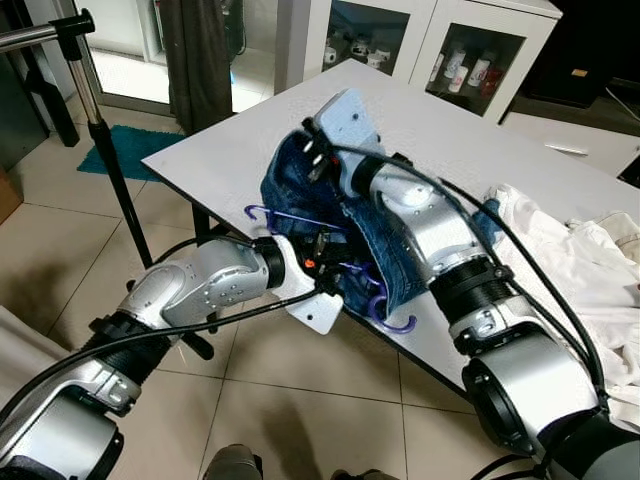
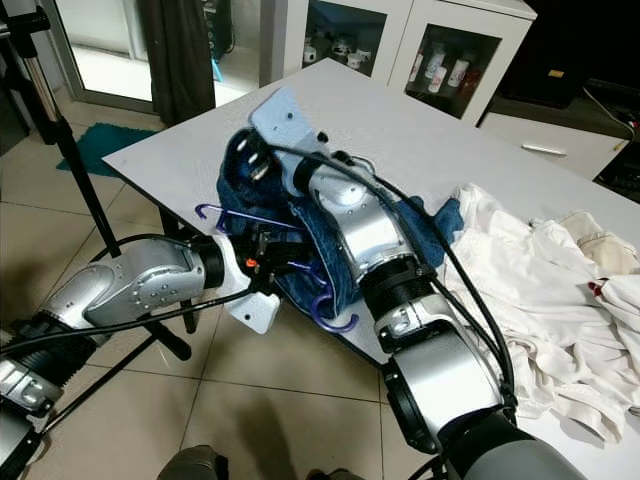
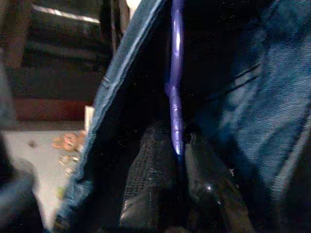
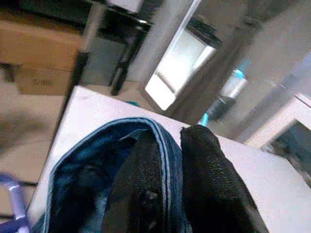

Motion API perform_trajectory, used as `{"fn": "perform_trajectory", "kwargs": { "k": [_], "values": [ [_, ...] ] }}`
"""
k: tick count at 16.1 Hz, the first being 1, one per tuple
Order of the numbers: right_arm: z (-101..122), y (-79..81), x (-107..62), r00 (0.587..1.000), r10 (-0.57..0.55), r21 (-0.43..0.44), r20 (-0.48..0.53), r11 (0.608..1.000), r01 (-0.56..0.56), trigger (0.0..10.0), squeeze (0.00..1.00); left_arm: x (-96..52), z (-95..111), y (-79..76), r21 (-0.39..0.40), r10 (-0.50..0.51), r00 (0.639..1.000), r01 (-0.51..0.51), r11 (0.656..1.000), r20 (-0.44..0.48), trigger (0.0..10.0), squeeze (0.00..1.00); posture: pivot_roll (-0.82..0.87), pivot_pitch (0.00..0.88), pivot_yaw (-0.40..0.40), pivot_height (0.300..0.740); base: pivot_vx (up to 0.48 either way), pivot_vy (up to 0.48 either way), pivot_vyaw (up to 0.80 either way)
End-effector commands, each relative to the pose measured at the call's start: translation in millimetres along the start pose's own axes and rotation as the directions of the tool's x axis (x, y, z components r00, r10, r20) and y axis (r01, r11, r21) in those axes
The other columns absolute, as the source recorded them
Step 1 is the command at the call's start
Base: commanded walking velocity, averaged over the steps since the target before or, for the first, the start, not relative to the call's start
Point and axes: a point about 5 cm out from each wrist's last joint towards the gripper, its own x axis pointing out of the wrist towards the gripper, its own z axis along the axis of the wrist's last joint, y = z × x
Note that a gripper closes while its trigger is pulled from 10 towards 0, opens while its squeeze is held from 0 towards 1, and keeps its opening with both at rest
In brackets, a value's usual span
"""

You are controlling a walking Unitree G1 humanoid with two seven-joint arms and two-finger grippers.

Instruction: Hang hanger

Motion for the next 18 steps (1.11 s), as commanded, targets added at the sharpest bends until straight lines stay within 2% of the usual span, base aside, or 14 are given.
{"fn": "perform_trajectory", "kwargs": {
  "k": [1, 5, 8, 10, 13, 14, 17, 18],
  "values": [
    [14, 7.2, 4.9, 0.996, 0.065, -0.052, 0.062, 0.997, -0.062, 10.0, 0.00, 8.3, 15, 8.0, 0.079, 0.021, 0.995, -0.029, 0.996, 0.096, 10.0, 0.00, 0.29, 0.017, -0.100, 0.740, 0.000, 0.000, 0.00],
    [21, 19.3, 7.3, 0.987, 0.130, -0.088, 0.095, 0.989, -0.121, 10.0, 0.00, 15.2, 22, 9.7, 0.118, 0.032, 0.988, -0.050, 0.992, 0.152, 10.0, 0.00, 0.29, 0.017, -0.102, 0.740, 0.000, 0.000, 0.00],
    [31, 24.4, 5.7, 0.971, 0.182, -0.066, 0.158, 0.983, -0.174, 10.0, 0.00, 16.4, 19, 5.8, 0.098, 0.033, 0.987, -0.049, 0.994, 0.154, 10.0, 0.00, 0.29, 0.017, -0.103, 0.740, 0.000, 0.000, 0.00],
    [36, 25.2, 0.0, 0.958, 0.209, -0.059, 0.199, 0.978, -0.201, 10.0, 0.00, 13.8, 9, 1.4, 0.080, 0.050, 0.992, -0.059, 0.995, 0.118, 10.0, 0.00, 0.28, 0.015, -0.100, 0.740, 0.000, 0.000, 0.00],
    [32, 20.9, -3.7, 0.962, 0.197, -0.054, 0.190, 0.980, -0.190, 10.0, 0.00, 12.4, 0, -7.2, 0.043, 0.040, 0.996, -0.044, 0.998, 0.076, 10.0, 0.00, 0.28, 0.015, -0.099, 0.740, 0.000, 0.000, 0.00],
    [34, 17.6, -6.9, 0.960, 0.196, -0.042, 0.201, 0.981, -0.191, 10.0, 0.00, 10.7, -5, -9.9, 0.004, 0.055, 0.997, -0.055, 0.998, 0.053, 10.0, 0.00, 0.28, 0.015, -0.098, 0.740, 0.000, 0.000, 0.00],
    [36, -1.4, -24.2, 0.954, 0.198, 0.000, 0.225, 0.979, -0.203, 10.0, 0.00, 1.6, -20, -10.3, -0.132, 0.173, 0.985, -0.174, 0.976, -0.022, 10.0, 0.00, 0.28, 0.015, -0.097, 0.740, 0.000, 0.000, 0.00],
    [27, -8.8, -27.5, 0.968, 0.191, -0.063, 0.161, 0.981, -0.183, 10.0, 0.00, 1.0, -19, -10.6, -0.144, 0.194, 0.981, -0.194, 0.970, -0.015, 10.0, 0.00, 0.28, 0.015, -0.099, 0.740, 0.000, 0.000, 0.00]
  ]
}}
